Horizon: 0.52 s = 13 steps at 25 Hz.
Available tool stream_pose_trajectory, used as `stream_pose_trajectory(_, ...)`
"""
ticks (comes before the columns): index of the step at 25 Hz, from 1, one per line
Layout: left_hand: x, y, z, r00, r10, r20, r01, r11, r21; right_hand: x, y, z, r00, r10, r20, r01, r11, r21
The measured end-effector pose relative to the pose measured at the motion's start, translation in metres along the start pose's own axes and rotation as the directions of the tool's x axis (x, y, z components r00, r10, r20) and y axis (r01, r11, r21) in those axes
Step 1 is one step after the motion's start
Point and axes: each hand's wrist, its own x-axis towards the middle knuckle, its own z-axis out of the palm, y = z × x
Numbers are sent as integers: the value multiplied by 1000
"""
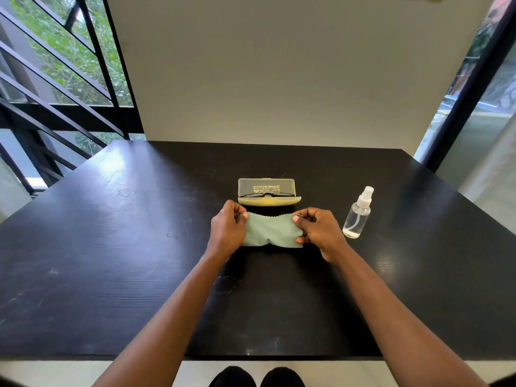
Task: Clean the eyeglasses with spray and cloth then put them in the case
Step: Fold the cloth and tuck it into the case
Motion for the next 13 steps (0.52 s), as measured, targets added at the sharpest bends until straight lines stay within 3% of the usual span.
stream_pose_trajectory(4,7,-2,6,999,-8,-33,11,994,110,5,-3,3,998,-18,-65,11,995,-101)
stream_pose_trajectory(13,10,0,14,999,18,29,-28,929,369,13,-4,9,997,-28,-78,2,950,-313)
